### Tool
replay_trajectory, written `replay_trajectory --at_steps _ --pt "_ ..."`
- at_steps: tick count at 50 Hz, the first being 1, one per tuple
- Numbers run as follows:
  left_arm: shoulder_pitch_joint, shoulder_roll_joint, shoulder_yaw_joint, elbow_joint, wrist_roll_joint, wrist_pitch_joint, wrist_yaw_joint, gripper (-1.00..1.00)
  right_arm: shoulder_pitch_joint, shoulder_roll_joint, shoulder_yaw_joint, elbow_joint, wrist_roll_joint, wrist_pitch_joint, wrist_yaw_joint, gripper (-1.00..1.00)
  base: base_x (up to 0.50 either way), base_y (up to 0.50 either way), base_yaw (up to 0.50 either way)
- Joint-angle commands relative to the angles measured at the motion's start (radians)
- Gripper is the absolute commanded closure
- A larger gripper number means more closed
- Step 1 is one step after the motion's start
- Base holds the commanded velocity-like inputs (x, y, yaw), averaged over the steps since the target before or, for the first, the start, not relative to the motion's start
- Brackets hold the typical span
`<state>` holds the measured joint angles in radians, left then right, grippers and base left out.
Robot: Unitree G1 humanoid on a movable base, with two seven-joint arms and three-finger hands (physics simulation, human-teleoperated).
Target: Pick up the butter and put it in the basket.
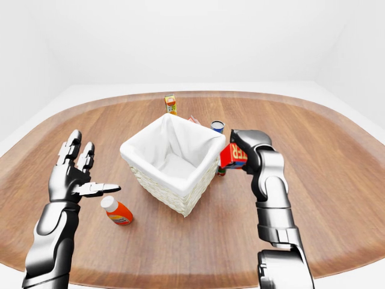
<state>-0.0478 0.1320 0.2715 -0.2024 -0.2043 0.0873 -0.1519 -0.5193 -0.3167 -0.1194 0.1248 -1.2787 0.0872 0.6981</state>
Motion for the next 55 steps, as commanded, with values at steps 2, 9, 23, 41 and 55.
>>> replay_trajectory --at_steps 2,9,23,41,55 --pt "-0.001 0.002 0.001 0.013 -0.003 0.0 0.001 -1.0 -0.099 -0.016 -0.01 -0.017 0.038 0.0 -0.059 1.0 0.0 0.0 0.0" --pt "-0.002 0.003 0.003 0.02 -0.006 0.0 0.002 -1.0 -0.156 -0.024 0.001 0.003 0.07 0.0 -0.085 1.0 0.0 0.0 0.0" --pt "-0.008 0.007 0.008 0.041 -0.012 0.0 0.006 -1.0 -0.253 0.001 0.025 0.009 0.157 0.0 -0.147 1.0 0.0 0.0 0.0" --pt "-0.003 0.008 0.012 0.026 -0.019 0.0 0.007 -1.0 -0.333 0.072 0.071 0.065 0.232 0.0 -0.246 1.0 0.0 0.0 0.0" --pt "-0.011 0.013 0.016 0.04 -0.027 0.0 0.007 -1.0 -0.385 0.132 0.094 0.129 0.338 0.0 -0.347 1.0 0.0 0.0 0.0"
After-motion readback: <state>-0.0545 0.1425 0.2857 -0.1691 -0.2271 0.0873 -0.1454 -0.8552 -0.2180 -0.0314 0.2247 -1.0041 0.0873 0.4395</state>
